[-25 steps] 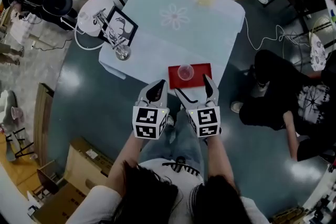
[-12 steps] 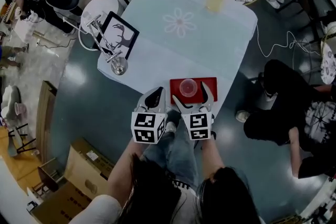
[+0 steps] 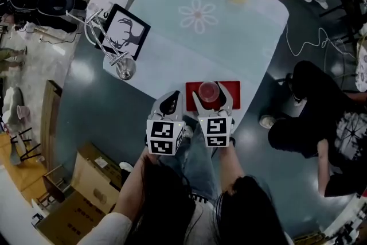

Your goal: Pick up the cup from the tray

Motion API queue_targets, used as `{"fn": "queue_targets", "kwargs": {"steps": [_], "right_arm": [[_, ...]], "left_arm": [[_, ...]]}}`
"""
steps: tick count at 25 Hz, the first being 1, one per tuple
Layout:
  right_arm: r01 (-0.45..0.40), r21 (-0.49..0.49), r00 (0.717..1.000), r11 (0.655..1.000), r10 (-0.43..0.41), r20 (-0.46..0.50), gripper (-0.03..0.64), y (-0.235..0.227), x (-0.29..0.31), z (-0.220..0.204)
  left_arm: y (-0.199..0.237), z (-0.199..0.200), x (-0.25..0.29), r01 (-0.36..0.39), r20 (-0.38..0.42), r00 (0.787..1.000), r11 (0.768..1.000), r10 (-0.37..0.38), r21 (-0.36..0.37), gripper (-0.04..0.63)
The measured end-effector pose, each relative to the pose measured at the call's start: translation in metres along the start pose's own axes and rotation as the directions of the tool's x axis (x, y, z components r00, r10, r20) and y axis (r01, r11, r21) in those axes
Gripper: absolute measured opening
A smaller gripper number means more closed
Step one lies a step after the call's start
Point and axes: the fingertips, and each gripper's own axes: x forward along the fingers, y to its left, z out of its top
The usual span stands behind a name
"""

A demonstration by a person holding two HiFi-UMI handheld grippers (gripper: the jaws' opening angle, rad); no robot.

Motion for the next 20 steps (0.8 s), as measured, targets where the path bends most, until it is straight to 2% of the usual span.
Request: {"fn": "queue_targets", "kwargs": {"steps": [3,7,10,15,20], "right_arm": [[-0.021,-0.013,1.0,1.0,0.021,0.002,0.342,0.002,-0.004,0.006],[-0.022,-0.044,0.999,0.999,0.023,0.025,0.341,0.004,-0.014,0.024],[-0.008,-0.061,0.999,0.998,0.011,0.04,0.341,0.0,-0.019,0.037],[0.002,-0.087,0.998,0.996,0.004,0.064,0.339,-0.017,-0.016,0.06],[0.0,-0.116,0.997,0.993,0.008,0.075,0.339,-0.031,-0.007,0.076]], "left_arm": [[0.001,0.002,-0.001,-0.013,-0.002,1.0,0.999,0.013,0.029,0.0],[0.0,0.008,-0.001,-0.008,0.007,1.0,1.0,0.008,0.003,0.0],[-0.007,0.016,0.003,0.006,0.013,1.0,1.0,-0.006,0.013,0.0],[-0.014,0.035,0.012,0.022,0.045,0.999,1.0,-0.021,-0.02,0.0],[-0.019,0.052,0.026,0.023,0.061,0.998,1.0,-0.021,-0.021,0.0]]}}
